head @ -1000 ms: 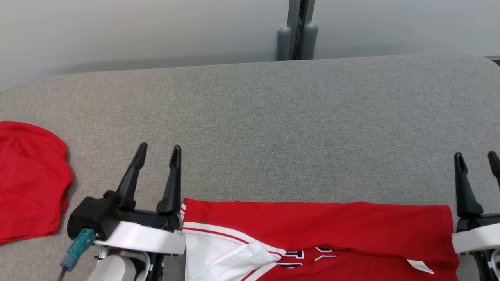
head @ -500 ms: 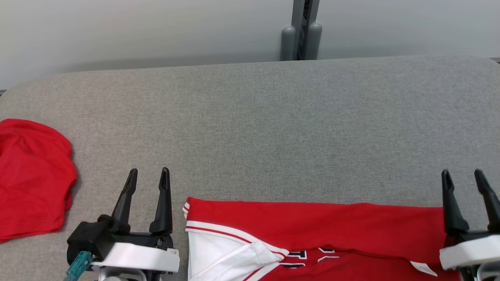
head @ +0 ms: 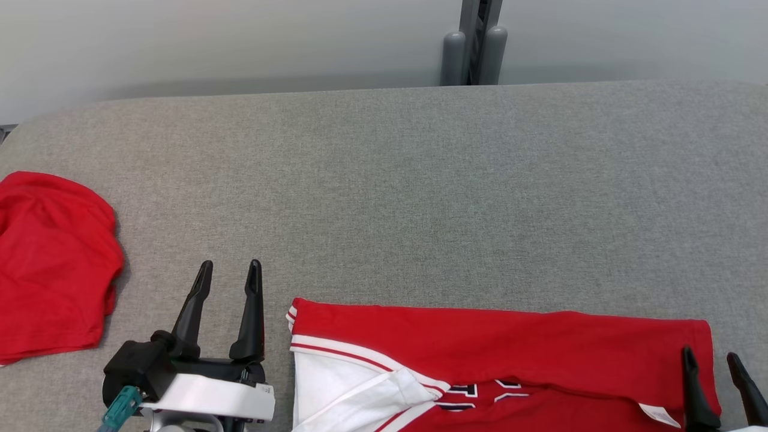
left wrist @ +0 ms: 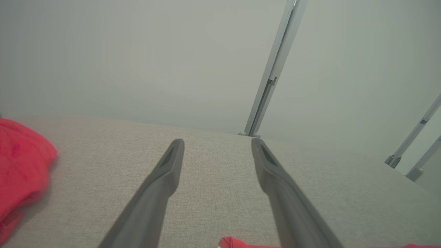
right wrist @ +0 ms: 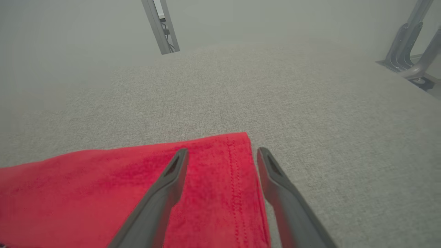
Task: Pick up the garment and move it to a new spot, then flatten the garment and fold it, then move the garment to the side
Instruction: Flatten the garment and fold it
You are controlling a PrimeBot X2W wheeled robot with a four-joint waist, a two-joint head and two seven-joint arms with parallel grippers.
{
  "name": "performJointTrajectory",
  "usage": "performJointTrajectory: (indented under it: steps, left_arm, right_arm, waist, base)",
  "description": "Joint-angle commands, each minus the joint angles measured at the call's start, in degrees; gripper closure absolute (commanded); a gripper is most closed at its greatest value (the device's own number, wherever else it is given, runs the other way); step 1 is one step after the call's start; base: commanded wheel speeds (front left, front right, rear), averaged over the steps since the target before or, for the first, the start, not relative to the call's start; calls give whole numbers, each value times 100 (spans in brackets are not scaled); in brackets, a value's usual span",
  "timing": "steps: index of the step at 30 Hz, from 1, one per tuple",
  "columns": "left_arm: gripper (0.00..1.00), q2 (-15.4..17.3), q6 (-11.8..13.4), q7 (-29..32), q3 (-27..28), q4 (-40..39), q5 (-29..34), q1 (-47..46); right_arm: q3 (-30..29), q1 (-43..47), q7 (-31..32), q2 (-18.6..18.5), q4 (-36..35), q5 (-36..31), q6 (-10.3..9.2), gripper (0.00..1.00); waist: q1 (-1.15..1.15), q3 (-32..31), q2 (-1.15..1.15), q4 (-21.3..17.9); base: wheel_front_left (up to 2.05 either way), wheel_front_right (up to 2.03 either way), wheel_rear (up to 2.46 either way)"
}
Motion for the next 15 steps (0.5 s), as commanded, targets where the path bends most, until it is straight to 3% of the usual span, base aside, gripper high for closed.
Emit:
performJointTrajectory:
  steps: [1, 11, 15]
  left_arm:
    - [0, 16, -40, 1, 32, 8, 49, -43]
    - [0, 16, -92, 0, 62, 18, 198, -100]
    - [0, 16, -95, 1, 82, 12, 228, -129]
  right_arm:
    - [-58, 26, -26, 13, 67, 38, 1, 0]
    - [-185, -70, -26, 76, 670, 285, 1, 0]
    - [33, -149, -26, -6, 976, 443, 1, 0]
  waist:
    - [0, 8, 0, -9]
    - [0, 35, 0, -88]
    - [0, 68, 0, -83]
  base:
    - [0, 0, 0]
    - [0, 0, 0]
    - [0, 0, 0]
